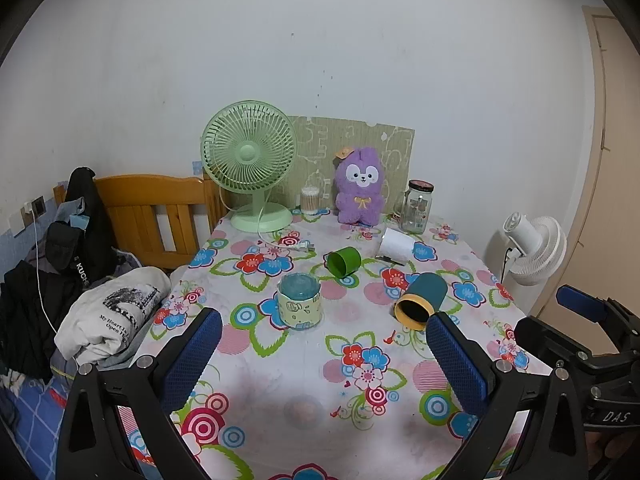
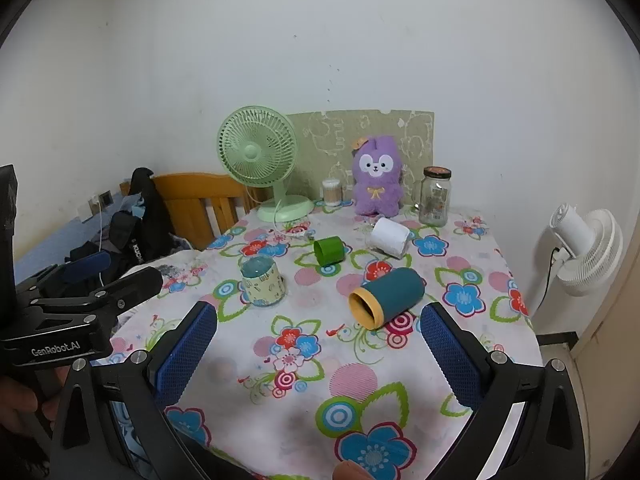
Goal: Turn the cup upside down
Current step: 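Close the right gripper around the teal cup lying on its side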
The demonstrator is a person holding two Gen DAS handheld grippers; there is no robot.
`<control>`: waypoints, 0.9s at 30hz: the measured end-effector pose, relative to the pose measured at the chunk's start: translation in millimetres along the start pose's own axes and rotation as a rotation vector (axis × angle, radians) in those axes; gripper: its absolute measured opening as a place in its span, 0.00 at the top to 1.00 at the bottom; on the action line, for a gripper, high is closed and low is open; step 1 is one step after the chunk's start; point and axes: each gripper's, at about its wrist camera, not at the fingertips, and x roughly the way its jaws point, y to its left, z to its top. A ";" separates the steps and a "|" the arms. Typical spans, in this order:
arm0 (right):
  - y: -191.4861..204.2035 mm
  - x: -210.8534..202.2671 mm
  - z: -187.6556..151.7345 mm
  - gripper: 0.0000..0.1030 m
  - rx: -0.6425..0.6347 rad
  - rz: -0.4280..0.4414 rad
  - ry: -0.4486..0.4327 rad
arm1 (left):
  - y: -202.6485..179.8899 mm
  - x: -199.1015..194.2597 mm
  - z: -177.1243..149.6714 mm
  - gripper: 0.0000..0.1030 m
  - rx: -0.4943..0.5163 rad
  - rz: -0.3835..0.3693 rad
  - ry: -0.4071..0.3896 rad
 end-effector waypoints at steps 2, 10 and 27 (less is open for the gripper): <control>-1.2 1.7 -1.1 0.00 0.002 -0.001 0.004 | -0.5 1.0 -1.6 0.00 0.000 -0.001 0.004; -10.4 16.8 -6.3 0.00 0.031 -0.014 0.040 | 0.4 15.0 -5.4 0.00 -0.003 0.002 0.039; -80.9 134.1 -3.0 0.00 0.280 -0.090 0.326 | -10.9 106.5 -12.1 0.00 0.133 -0.033 0.175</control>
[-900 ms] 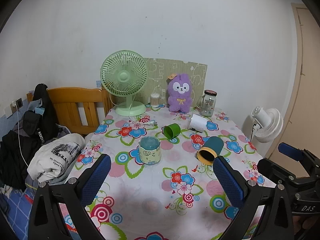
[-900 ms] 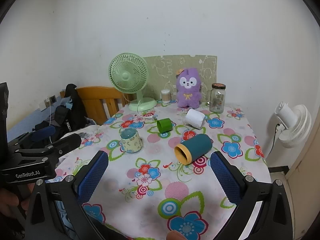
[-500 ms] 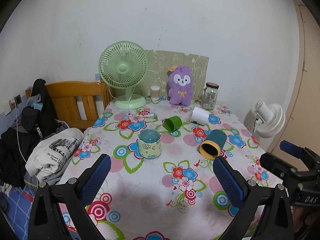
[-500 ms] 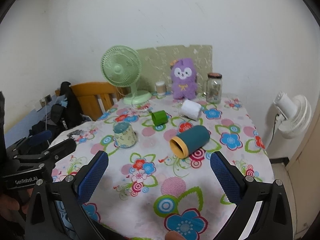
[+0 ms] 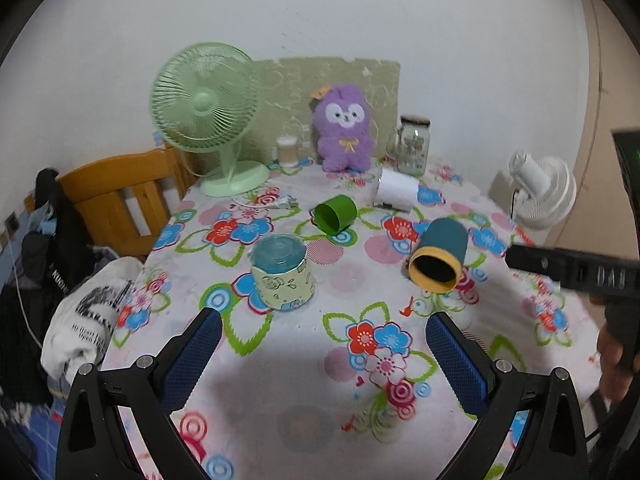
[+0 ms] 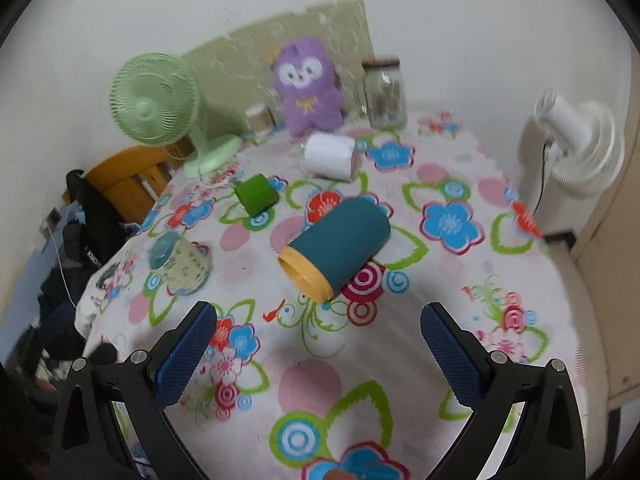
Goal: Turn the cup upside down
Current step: 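Close the right gripper around the teal cup lying on its side, then lift the teal cup with the right gripper and rotate it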
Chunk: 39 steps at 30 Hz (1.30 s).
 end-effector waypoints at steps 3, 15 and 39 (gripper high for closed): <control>-3.7 27.0 14.4 0.00 0.034 -0.005 0.055 | -2.2 23.5 7.8 0.00 0.026 -0.002 0.035; -23.5 114.5 60.1 0.00 0.169 -0.040 0.184 | -4.7 80.9 29.7 0.00 0.079 0.025 0.084; 17.1 129.7 54.9 0.28 0.005 0.056 0.248 | 7.8 52.2 12.4 0.00 -0.002 -0.017 0.079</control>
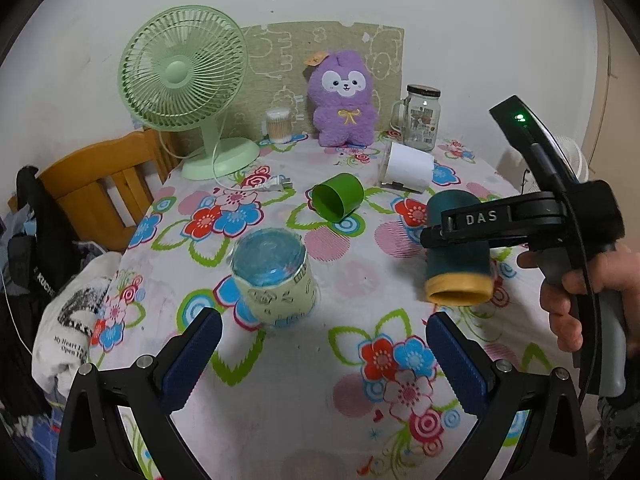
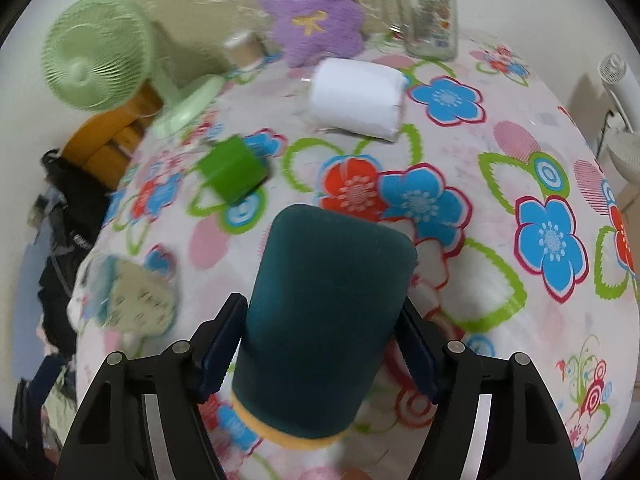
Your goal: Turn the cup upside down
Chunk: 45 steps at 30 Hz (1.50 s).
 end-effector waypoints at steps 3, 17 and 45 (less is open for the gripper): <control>7.9 -13.9 -11.8 0.29 -0.017 0.046 -0.002 | 4.7 -13.9 -6.6 0.00 -0.032 -0.012 -0.009; 38.7 -88.4 -61.4 0.32 -0.142 0.143 -0.034 | 12.1 -81.8 -40.5 0.00 -0.097 -0.025 -0.079; 60.1 -40.7 -92.0 0.30 -0.240 0.150 0.193 | 18.0 -117.8 -81.0 0.00 -0.148 -0.037 -0.096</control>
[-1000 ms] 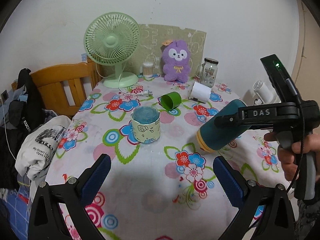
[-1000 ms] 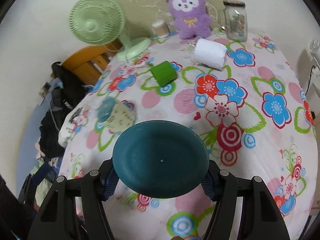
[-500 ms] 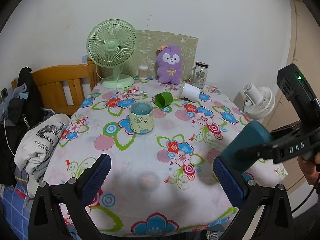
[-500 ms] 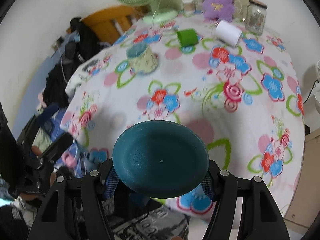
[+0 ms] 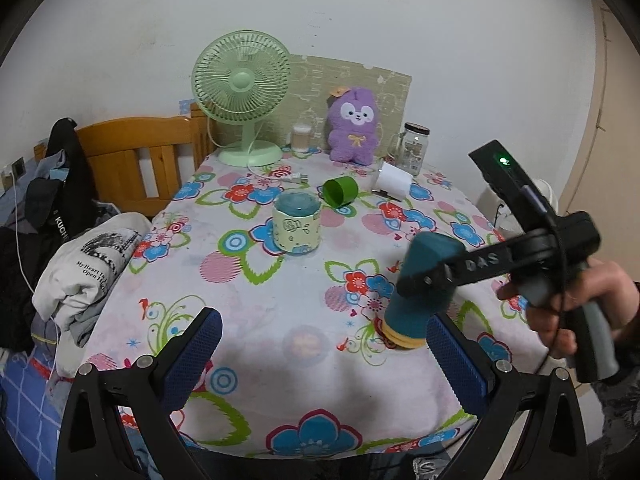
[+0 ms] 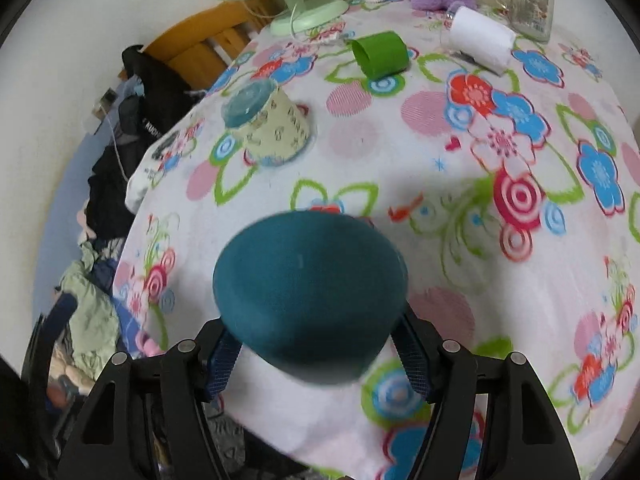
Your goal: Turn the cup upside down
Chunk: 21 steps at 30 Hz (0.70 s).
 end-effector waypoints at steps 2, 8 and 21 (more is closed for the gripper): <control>-0.8 6.4 7.3 0.30 0.008 -0.010 -0.010 | 2.0 0.6 0.7 0.00 -0.009 0.006 0.001; -5.5 24.5 14.3 0.26 0.039 0.009 0.010 | 4.0 3.7 0.2 0.00 -0.010 0.021 0.010; -6.3 -0.5 7.9 0.26 0.035 0.047 -0.040 | -0.5 8.8 9.0 0.00 -0.030 0.002 0.021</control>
